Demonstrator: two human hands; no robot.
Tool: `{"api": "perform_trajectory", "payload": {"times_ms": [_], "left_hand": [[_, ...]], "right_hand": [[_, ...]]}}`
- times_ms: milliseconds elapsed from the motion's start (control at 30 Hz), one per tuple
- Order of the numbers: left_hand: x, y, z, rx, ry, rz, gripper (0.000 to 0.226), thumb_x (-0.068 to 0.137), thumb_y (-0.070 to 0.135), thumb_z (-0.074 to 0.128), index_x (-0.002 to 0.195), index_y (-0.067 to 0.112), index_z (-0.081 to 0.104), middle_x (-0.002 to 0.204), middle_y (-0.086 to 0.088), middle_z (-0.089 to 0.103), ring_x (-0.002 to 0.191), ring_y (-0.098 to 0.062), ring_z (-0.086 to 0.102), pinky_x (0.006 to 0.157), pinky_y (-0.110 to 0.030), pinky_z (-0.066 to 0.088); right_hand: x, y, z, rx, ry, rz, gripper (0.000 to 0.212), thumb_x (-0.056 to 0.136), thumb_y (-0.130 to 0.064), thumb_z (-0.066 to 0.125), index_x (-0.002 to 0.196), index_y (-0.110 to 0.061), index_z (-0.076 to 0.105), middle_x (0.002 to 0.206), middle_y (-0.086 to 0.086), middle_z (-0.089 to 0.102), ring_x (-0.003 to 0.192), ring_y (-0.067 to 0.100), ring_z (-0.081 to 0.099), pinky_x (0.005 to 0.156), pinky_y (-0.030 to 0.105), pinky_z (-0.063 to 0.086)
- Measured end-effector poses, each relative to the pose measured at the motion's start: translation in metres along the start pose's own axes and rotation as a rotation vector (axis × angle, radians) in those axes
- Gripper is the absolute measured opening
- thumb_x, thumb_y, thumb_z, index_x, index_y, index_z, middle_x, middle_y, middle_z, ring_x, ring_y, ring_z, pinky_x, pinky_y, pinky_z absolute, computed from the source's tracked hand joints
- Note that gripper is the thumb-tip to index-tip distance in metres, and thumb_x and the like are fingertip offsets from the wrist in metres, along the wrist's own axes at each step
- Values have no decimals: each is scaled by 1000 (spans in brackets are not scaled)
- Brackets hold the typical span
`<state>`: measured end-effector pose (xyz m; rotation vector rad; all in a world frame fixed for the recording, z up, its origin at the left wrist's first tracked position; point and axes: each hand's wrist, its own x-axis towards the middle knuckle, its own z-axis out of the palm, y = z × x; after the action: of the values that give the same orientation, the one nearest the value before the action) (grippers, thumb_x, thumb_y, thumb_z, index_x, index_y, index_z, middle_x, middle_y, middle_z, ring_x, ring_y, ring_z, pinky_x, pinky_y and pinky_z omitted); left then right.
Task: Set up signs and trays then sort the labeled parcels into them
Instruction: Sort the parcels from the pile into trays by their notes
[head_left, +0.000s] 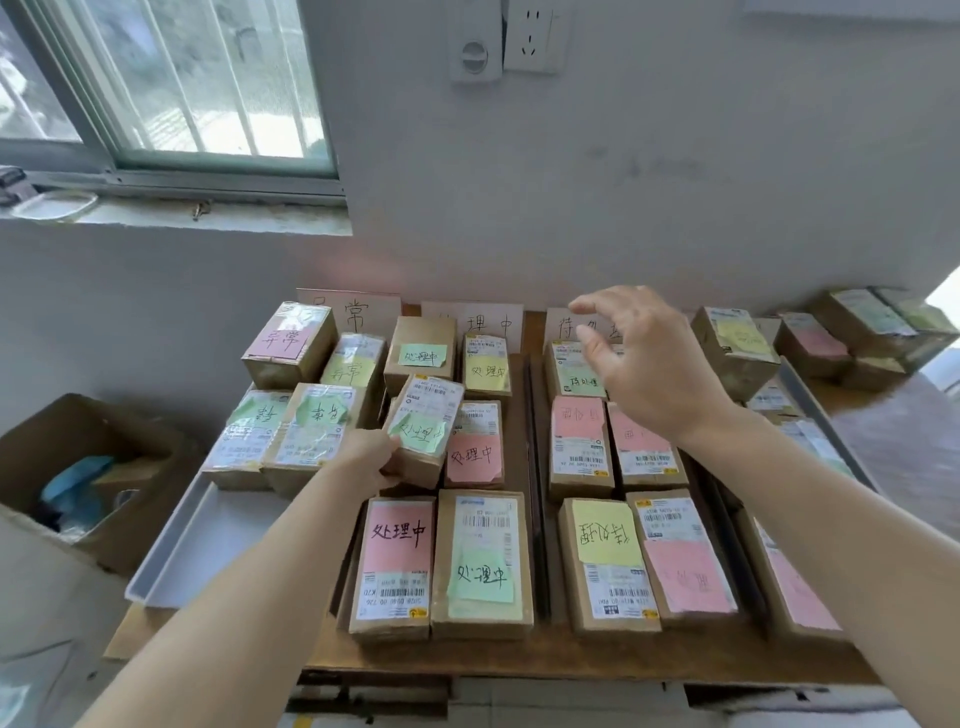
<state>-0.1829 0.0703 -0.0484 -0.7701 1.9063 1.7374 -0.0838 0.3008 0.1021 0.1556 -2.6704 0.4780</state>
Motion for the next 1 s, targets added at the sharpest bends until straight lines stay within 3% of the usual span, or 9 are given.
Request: {"api": "perform_trajectory", "payload": {"times_ms": [167,300,400,467,500,567,633,833,1000], "left_hand": [[19,3,2,157,20,75,35,93,4,50,126,-5,48,126,-21,55,111,-34,59,64,-32,55],[21,1,3,219,87,32,5,93,2,49,97,0,50,109,-19,60,100,-33,60,76,-41,57],[11,0,-4,495,129,126,3,92,5,51,93,2,52,95,-15,59,80,-25,59,72,-38,58],[0,8,-6,715,166,284,4,91,6,51,91,2,52,92,-13,57,70,-19,54,58,-30,51],[-6,15,-6,790,179,387,11,90,9,51,99,2,53,96,-13,58,74,-20,55,59,-29,47],[-22,34,-1,838,154,594,34,93,18,52,124,4,49,117,-13,56,96,-24,57,76,-35,49],[-44,56,9,811,95,788,42,95,21,49,134,9,43,134,-9,47,114,-24,52,92,-36,45],[-127,98,58,721,46,1364,39,95,20,50,133,12,48,130,-4,48,119,-19,45,96,-26,33],[-193,106,120,581,14,1751,32,90,15,54,120,5,57,118,-11,55,111,-27,50,96,-36,39]], "right_hand": [[3,-6,11,0,-19,30,27,94,-14,53,119,-7,62,116,6,64,114,19,52,95,25,36],[8,-13,17,7,-24,31,27,94,-14,53,118,-7,62,115,6,65,113,18,53,93,22,35],[12,-18,18,17,-14,28,27,94,-14,53,118,-7,62,115,6,64,113,19,52,93,20,33],[15,-22,19,15,-3,20,28,94,-14,53,119,-7,61,116,6,64,114,19,52,93,18,31],[16,-24,19,13,4,15,28,94,-14,53,120,-7,61,117,6,64,115,18,51,94,17,30],[18,-29,18,4,20,3,29,94,-14,53,121,-6,61,119,7,63,116,18,51,94,15,27],[18,-32,13,-8,43,-7,29,94,-13,54,121,-6,60,119,7,63,116,19,52,95,16,28],[6,-16,-29,-161,178,0,30,92,-13,56,121,-4,60,116,10,64,113,24,54,95,28,37],[-22,26,-84,-319,325,69,29,90,-10,56,117,-1,61,111,15,65,107,32,55,90,43,44]]}}
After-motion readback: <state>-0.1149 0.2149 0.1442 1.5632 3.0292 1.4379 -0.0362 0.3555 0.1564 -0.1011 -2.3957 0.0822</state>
